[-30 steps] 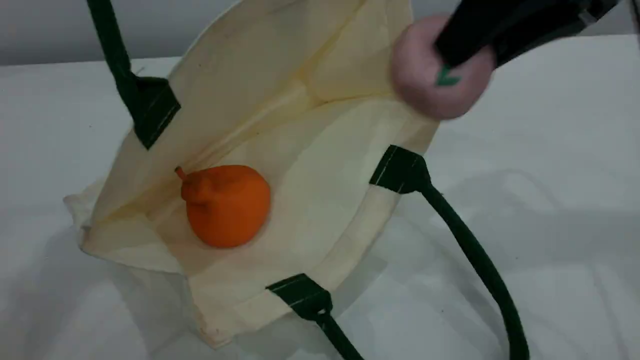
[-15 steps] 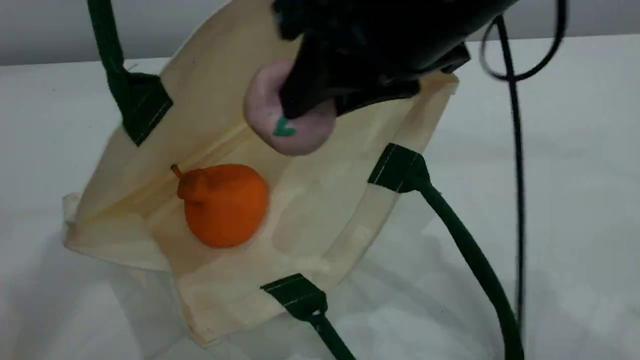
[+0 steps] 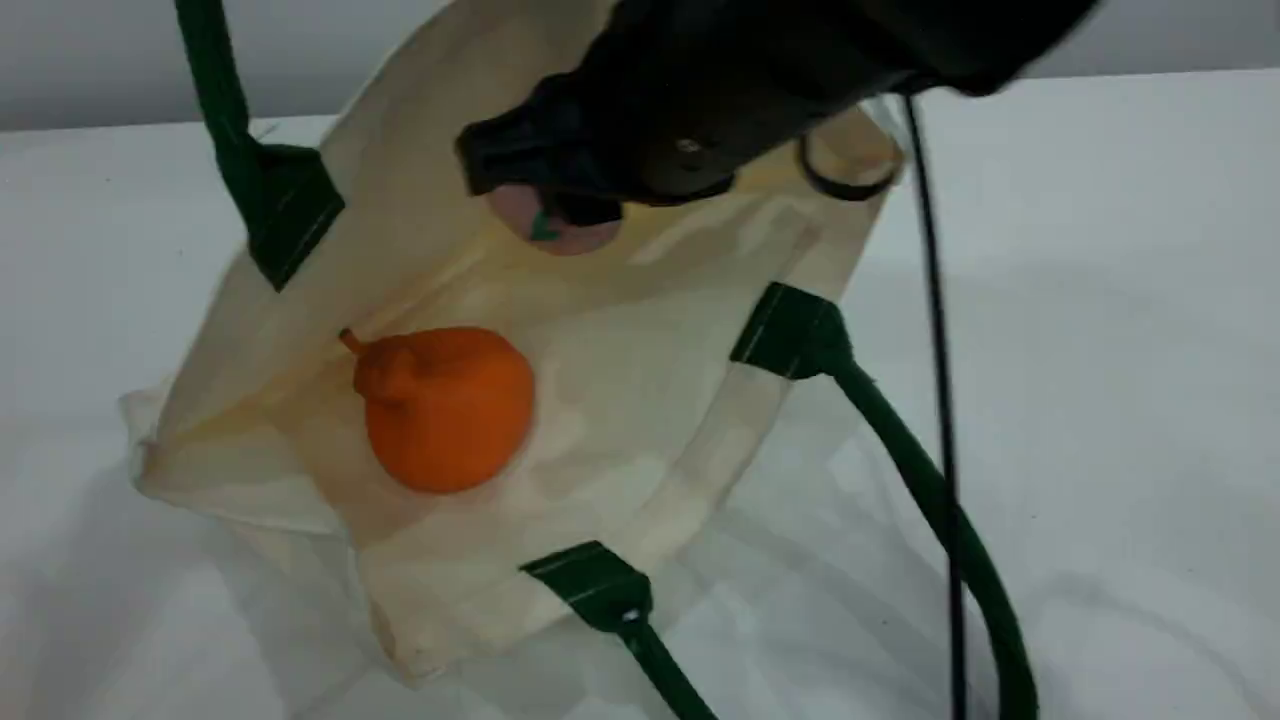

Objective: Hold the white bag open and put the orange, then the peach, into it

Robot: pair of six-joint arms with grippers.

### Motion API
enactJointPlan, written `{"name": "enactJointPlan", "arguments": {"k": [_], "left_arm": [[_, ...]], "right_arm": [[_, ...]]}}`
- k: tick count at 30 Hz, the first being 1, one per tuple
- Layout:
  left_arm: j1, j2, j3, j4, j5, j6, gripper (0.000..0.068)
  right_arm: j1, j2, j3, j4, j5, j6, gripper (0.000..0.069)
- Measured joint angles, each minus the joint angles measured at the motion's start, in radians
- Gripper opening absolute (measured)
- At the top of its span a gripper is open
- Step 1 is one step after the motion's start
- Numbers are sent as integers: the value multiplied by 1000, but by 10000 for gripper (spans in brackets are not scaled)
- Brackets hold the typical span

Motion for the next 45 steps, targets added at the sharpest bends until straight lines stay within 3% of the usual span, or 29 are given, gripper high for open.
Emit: {"name": "enactJointPlan", "arguments": {"k": [3,13,15,20,22,24,28,37,45], "left_arm": [[0,0,0,1,0,0,58],[0,0,0,1,0,0,58],[0,0,0,1,0,0,58],[0,0,0,1,0,0,58],[0,0,0,3,0,0,58],[0,0,0,3,0,0,58],[0,0,0,3,-26,0,59],[0,0,1,22,-32,0,67],[0,5,1,23,-36,0,85]], "right_arm": [[0,41,-40,-9,73,0,242],[0,43,-41,-1,82,3,253],[0,42,-40,-1,98,3,315],[0,36,-40,-11,144,-1,594],[0,29,-40,-12,185,-19,659],[0,9,-40,-13,228,-42,683],[0,-60,-40,-25,295,-55,680],[-43,-289,-38,-76,447,-49,526],[-156,-457,-38,-130,601,-21,517]]}}
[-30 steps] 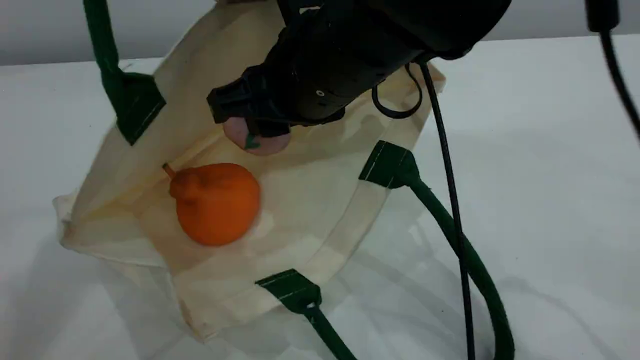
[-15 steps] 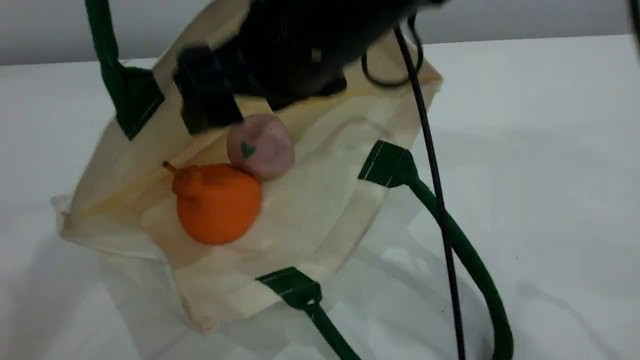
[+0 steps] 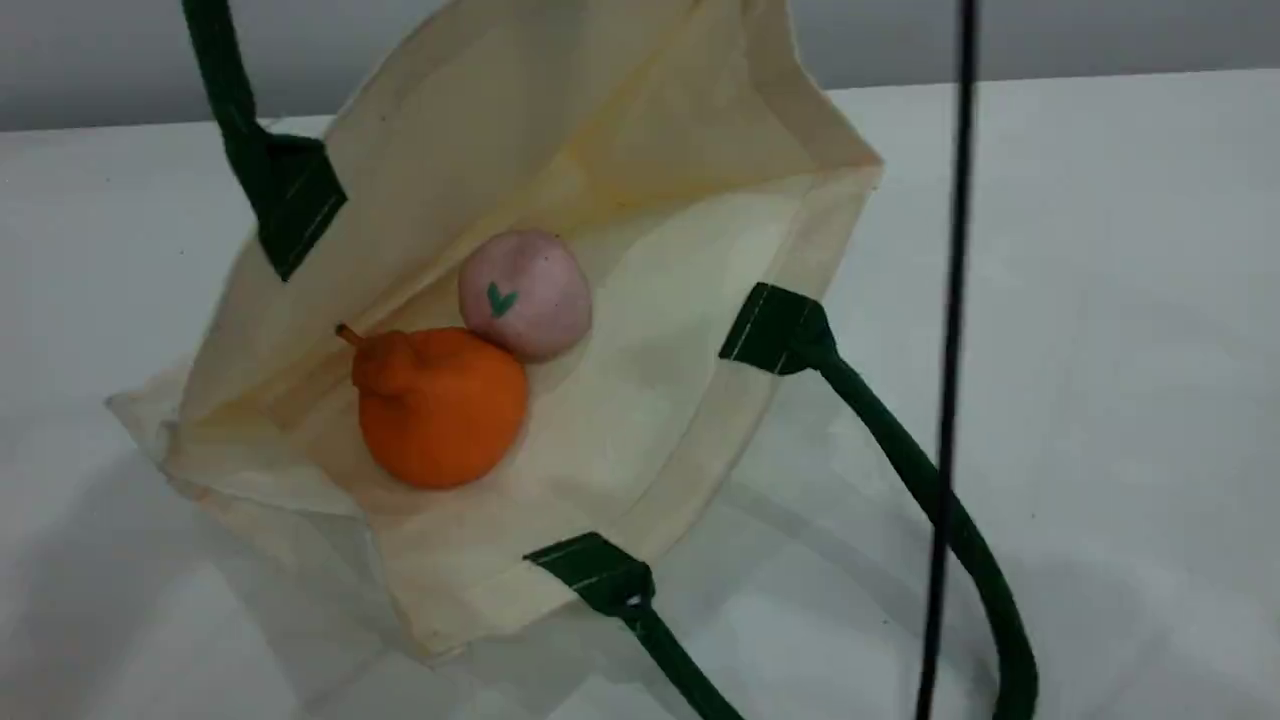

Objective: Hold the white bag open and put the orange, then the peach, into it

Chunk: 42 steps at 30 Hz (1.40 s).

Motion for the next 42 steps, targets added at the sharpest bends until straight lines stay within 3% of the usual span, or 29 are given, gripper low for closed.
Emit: {"name": "enactJointPlan", "arguments": {"k": [7,19,29,33,42], "left_arm": [[-1,54,15,-9,-34,0,141],[-1,150,52,-14,-60,0,318],[-1,87,52,-24,-3,0,328],[-3,29,52,-24,16,1,328],[-68,-172,52,-20,40,1,328]], "right_arm": [[-95,-139,0,-102,158,77,517],[-94,-355,0,-270,250,239,516],[-94,-457,-1,-474,485,438,516],[-94,-520,-1,-498,589,451,516],[-94,-749,-1,-593,759,580,516]]}}
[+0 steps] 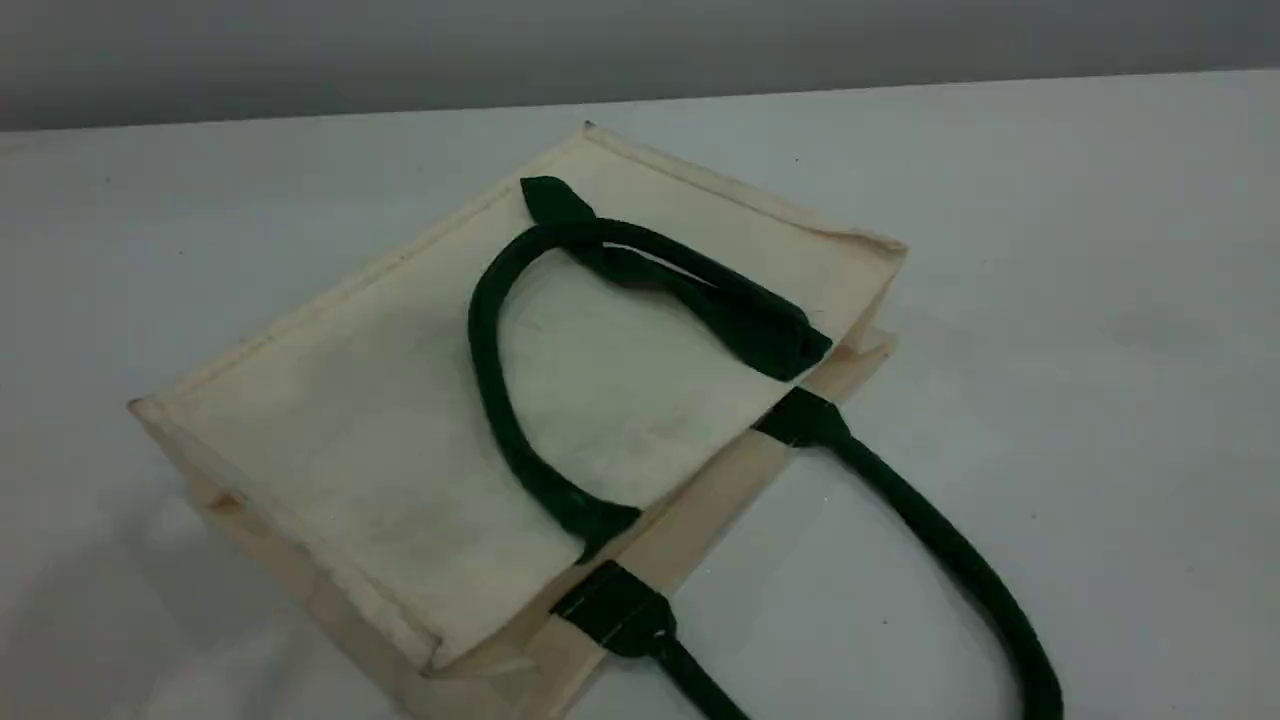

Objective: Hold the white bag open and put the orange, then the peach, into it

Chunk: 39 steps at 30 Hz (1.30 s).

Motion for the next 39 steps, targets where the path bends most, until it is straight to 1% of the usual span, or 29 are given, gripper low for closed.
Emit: {"name": "enactJointPlan", "arguments": {"k": [2,9,12,16,20,24,28,31,33,36,39], "left_arm": [[-14,-52,0,0,0,0,328],[-15,-253,0,0,0,-5,328],[-15,-337,0,0,0,-48,328],[-15,-426,26,-4,-1,-109,328],[-15,-514,107,-4,-3,-136,328],[-15,-616,228,-2,-4,-140,328],[-15,-732,365,3,-5,-150,328],[-13,-822,468,17,-5,-182,328],[-13,-885,531,46,-7,-220,328],[-13,-972,624,92,-7,-268,328],[-13,-1056,712,146,-6,-302,328]], "right_arm": [[0,-67,0,-40,11,53,516],[0,-293,0,-169,9,254,516],[0,-380,0,-180,9,329,516],[0,-479,0,-193,8,353,516],[0,-551,18,-252,4,350,516],[0,-600,102,-310,4,337,516],[0,-617,235,-368,2,335,516],[0,-618,344,-397,2,335,516],[0,-618,412,-390,0,335,516],[0,-619,507,-390,-44,335,516],[0,-619,573,-391,-83,335,516]]}}
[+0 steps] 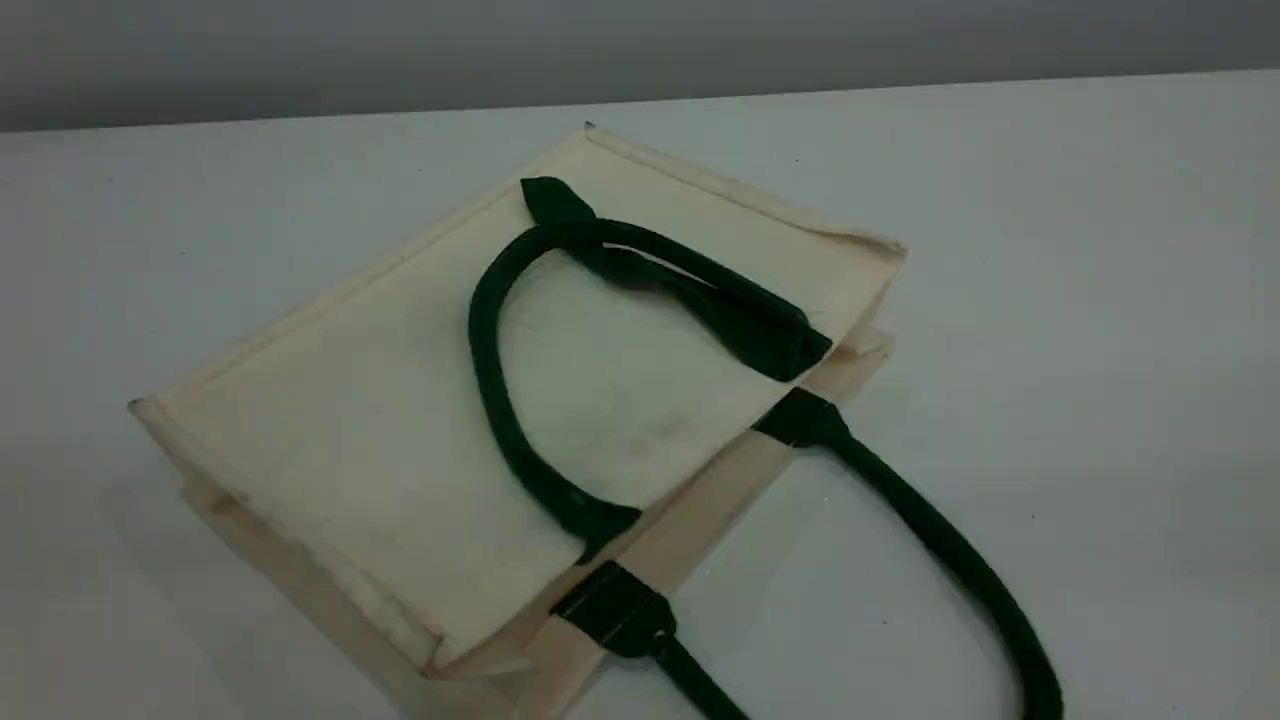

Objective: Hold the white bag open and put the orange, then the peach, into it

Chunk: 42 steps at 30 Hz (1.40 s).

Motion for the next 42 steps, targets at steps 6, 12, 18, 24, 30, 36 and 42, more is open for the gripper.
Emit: {"name": "enactJointPlan", "arguments": {"k": [6,12,18,24,30,36,42], "left_arm": [[1,-155,128,78,2,-22,328],[1,-266,187,134,2,-23,328],[1,-296,250,244,1,-108,328],[1,-295,338,405,-43,-266,328],[1,-295,393,435,-143,-266,319],[1,-296,393,437,-142,-266,287],[1,-296,393,437,-141,-266,279]], "right_arm": [[0,0,55,-15,-69,-18,516],[0,0,55,-19,-69,-33,516],[0,0,55,-17,-68,-31,516],[0,0,55,-16,-68,-31,516],[0,0,55,-16,-68,-29,515],[-33,0,55,-9,-68,-29,515],[-214,0,55,-6,-68,-29,515]]}}
